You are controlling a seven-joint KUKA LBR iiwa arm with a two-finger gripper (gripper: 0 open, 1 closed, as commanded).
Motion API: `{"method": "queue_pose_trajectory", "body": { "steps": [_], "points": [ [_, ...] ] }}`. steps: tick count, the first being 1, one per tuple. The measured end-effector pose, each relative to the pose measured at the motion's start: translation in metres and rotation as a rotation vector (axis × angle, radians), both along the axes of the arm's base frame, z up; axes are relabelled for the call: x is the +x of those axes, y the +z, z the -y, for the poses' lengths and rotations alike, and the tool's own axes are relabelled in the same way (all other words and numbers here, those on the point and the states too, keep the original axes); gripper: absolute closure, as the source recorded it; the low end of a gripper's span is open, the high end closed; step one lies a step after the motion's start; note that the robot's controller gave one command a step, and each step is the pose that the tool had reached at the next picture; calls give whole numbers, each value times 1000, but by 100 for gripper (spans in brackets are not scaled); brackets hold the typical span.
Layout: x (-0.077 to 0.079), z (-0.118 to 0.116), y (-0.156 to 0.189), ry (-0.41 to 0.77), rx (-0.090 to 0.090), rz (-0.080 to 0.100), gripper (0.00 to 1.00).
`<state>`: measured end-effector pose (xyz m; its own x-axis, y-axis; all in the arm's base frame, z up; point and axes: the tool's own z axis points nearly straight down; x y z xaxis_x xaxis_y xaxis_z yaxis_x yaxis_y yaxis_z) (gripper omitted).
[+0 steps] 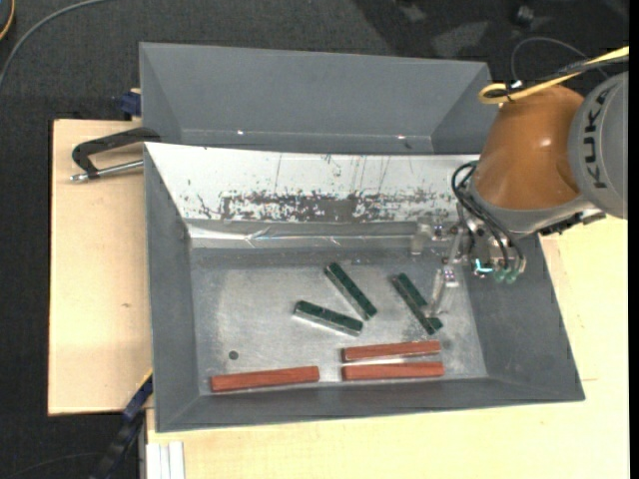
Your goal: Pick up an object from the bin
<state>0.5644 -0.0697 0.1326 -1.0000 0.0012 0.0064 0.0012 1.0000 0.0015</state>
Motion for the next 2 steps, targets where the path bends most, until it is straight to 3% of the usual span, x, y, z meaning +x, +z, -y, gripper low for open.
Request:
{"method": "queue_pose_trajectory", "body": {
  "steps": [1,2],
  "points": [
    [3,-1,-64,-307,-1,2,0],
    [-11,8,-31,-522,-2,9,0]
  ]
}}
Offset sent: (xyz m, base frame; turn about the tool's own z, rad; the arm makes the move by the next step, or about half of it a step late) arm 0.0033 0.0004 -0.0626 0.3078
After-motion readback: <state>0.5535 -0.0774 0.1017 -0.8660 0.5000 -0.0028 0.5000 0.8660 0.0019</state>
